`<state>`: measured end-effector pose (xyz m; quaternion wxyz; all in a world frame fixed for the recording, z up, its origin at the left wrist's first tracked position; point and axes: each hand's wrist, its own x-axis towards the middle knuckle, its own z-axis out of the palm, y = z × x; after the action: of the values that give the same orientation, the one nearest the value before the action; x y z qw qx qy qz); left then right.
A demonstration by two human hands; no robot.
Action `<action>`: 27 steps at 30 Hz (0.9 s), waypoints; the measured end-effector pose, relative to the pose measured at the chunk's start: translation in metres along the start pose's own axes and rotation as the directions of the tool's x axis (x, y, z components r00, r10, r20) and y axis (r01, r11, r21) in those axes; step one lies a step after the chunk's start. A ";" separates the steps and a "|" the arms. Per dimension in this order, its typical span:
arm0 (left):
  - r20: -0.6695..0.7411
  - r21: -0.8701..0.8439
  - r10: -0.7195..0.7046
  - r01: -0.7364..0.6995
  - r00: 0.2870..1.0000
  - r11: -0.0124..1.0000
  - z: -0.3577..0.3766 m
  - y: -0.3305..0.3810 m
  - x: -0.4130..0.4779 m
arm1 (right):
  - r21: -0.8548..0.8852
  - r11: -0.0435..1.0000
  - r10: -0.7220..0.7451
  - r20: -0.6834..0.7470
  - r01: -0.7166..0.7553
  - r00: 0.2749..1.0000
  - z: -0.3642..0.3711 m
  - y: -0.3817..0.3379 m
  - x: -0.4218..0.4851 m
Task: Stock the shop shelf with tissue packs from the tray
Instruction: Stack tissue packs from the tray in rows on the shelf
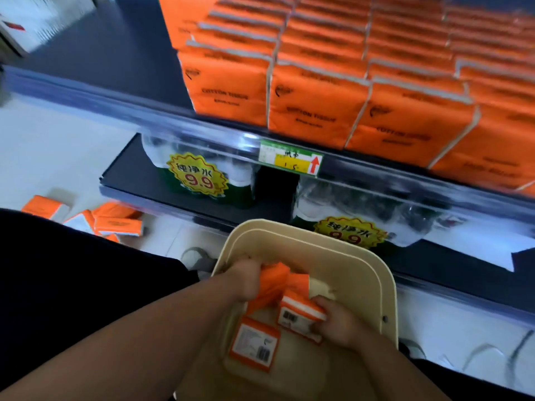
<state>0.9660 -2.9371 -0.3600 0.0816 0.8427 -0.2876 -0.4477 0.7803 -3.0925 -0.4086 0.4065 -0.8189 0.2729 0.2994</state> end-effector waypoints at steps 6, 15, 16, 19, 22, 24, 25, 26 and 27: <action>-0.107 -0.381 0.061 -0.098 0.992 0.920 -0.049 0.008 -0.041 | 0.441 0.886 -0.079 -0.158 0.142 0.984 -0.044 -0.062 -0.047; -0.016 -0.565 0.127 -0.114 0.992 0.817 -0.106 0.026 -0.110 | 0.233 0.786 -0.327 -0.629 0.573 0.705 -0.100 -0.141 -0.120; -0.032 -0.591 0.152 -0.141 0.988 0.794 -0.110 0.032 -0.116 | 0.070 0.800 -0.419 -0.646 0.596 0.639 -0.103 -0.148 -0.123; -0.112 -0.665 0.183 -0.211 0.977 0.716 -0.124 0.047 -0.132 | -0.202 0.760 -0.616 -0.524 0.617 0.588 -0.103 -0.166 -0.133; -0.197 -0.713 0.225 -0.297 0.954 0.636 -0.140 0.052 -0.144 | -0.181 0.766 -0.602 -0.541 0.617 0.588 -0.106 -0.176 -0.138; -0.223 -0.705 0.268 -0.345 0.937 0.619 -0.150 0.049 -0.153 | -0.121 0.766 -0.555 -0.621 0.632 0.554 -0.111 -0.186 -0.142; -0.222 -0.708 0.292 -0.360 0.930 0.607 -0.154 0.047 -0.156 | -0.104 0.769 -0.529 -0.658 0.631 0.536 -0.115 -0.192 -0.143; -0.215 -0.717 0.315 -0.369 0.924 0.592 -0.157 0.045 -0.158 | -0.093 0.775 -0.507 -0.682 0.625 0.527 -0.118 -0.197 -0.144; -0.212 -0.725 0.338 -0.379 0.917 0.575 -0.160 0.043 -0.161 | -0.082 0.784 -0.489 -0.692 0.615 0.531 -0.121 -0.203 -0.145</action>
<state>1.0070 -2.9017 -0.1353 0.5192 0.6668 -0.2380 -0.4787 0.8552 -3.0577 -0.1438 0.4197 -0.8740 0.1525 -0.1915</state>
